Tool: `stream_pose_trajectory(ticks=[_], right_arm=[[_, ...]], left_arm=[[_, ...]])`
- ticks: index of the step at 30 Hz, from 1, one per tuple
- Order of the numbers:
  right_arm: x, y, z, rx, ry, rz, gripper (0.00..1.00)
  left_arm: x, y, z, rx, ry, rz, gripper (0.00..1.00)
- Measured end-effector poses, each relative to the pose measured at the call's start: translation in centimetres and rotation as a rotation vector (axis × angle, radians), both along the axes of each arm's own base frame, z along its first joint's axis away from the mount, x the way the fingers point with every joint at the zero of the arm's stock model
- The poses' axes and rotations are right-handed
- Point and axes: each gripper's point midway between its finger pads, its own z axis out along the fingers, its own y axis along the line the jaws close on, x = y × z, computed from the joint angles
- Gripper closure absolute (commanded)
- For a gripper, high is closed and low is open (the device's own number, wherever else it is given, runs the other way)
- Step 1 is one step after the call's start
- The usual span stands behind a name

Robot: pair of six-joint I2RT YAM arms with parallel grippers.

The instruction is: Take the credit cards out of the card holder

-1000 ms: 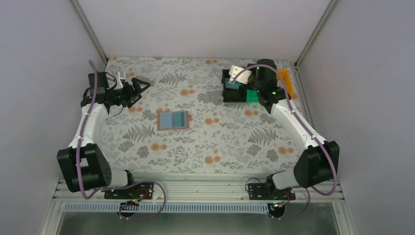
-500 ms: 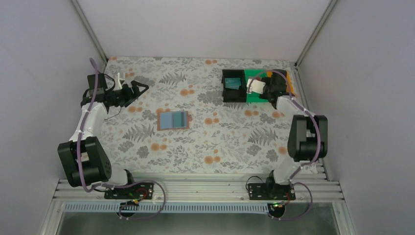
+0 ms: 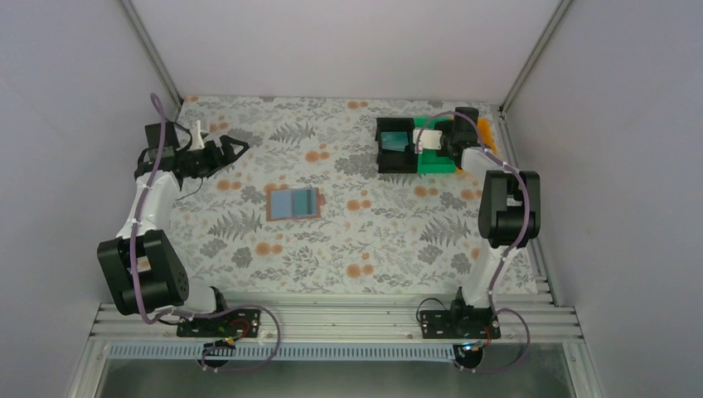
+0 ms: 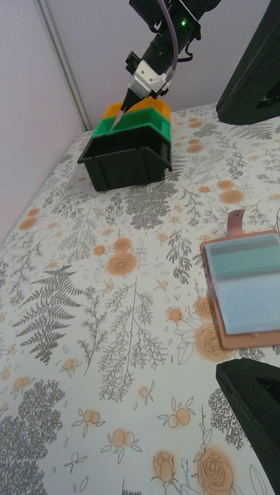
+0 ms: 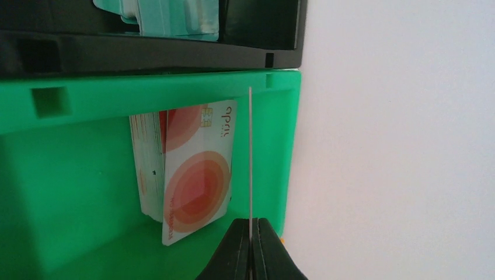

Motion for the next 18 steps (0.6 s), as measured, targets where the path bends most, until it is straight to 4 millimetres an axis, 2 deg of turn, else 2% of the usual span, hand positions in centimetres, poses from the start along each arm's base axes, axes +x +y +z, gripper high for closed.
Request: stream_pose_trajectory(ticks=[5,12,18], right_arm=[[0.8,0.0,-1.3,-0.05,0.011,0.037,0.96],[1.2,0.3,-0.8,-0.09,-0.011,0.084,0.96],[1.6,0.0,-1.7,-0.126,-0.008,0.095,0.96]], left_arm=[[0.1,0.3,-0.3,0.02,0.001,0.012,0.0],[0.4,0.7,-1.0,0.025,0.021,0.024,0.0],[0.5,0.8,-1.3,0.028,0.029,0.028,0.0]])
